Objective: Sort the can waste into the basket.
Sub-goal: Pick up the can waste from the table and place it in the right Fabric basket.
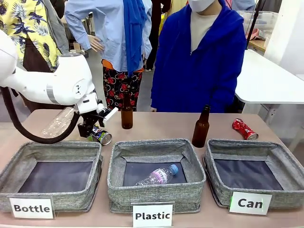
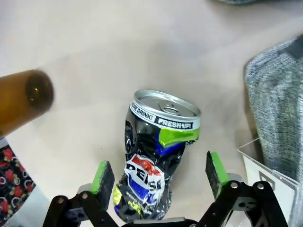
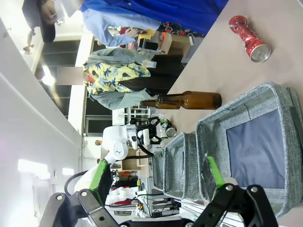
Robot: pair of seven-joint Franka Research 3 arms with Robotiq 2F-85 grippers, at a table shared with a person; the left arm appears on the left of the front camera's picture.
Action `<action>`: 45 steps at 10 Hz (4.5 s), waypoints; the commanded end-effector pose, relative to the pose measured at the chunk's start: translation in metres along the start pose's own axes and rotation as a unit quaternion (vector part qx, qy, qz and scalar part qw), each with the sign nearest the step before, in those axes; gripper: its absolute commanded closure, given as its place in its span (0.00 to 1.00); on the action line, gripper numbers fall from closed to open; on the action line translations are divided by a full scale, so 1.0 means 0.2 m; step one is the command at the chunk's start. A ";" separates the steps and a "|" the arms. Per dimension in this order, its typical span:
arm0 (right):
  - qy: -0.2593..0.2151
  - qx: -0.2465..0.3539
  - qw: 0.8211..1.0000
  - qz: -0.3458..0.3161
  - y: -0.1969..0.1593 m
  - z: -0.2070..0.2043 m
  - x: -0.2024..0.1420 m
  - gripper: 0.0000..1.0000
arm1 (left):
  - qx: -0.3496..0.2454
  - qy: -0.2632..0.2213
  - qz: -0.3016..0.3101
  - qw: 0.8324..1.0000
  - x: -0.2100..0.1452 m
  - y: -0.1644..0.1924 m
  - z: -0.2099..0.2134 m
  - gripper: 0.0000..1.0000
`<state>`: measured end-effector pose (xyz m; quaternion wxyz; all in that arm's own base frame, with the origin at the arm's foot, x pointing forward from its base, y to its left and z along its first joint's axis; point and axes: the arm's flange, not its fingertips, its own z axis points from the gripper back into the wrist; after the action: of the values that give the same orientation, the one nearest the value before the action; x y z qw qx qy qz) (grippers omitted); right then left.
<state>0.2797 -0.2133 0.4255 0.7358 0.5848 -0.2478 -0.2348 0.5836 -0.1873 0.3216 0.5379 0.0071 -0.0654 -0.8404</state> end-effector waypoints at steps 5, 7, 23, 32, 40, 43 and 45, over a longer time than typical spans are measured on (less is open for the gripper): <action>-0.004 0.011 1.000 0.008 0.01 0.00 0.01 0.00 | -0.012 0.020 -0.003 1.000 -0.01 0.01 -0.03 1.00; -0.004 0.011 1.000 0.008 0.01 0.00 0.01 0.00 | -0.019 0.021 -0.005 1.000 0.00 0.02 -0.04 1.00; -0.004 0.011 1.000 0.008 0.01 0.00 0.01 0.00 | -0.039 -0.251 0.084 0.963 -0.20 -1.11 1.14 0.62; -0.004 0.011 1.000 0.008 0.01 0.00 0.01 0.00 | -0.015 -0.375 0.056 0.925 -0.57 -1.14 1.29 0.55; -0.004 0.011 1.000 0.008 0.01 0.00 0.01 0.00 | 0.214 -0.510 0.092 0.828 -1.27 -2.46 1.41 0.55; -0.004 0.011 1.000 0.008 0.01 0.00 0.01 0.00 | 0.193 -0.504 0.079 0.838 -1.21 -2.37 1.42 0.55; -0.004 0.011 1.000 0.008 0.01 0.00 0.01 0.00 | 0.127 -0.473 0.103 0.866 -1.00 -2.08 1.56 0.55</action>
<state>0.2799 -0.2137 0.4257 0.7364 0.5843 -0.2472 -0.2349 0.2580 0.2297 0.5433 0.4982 -0.3283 -0.4518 -0.6632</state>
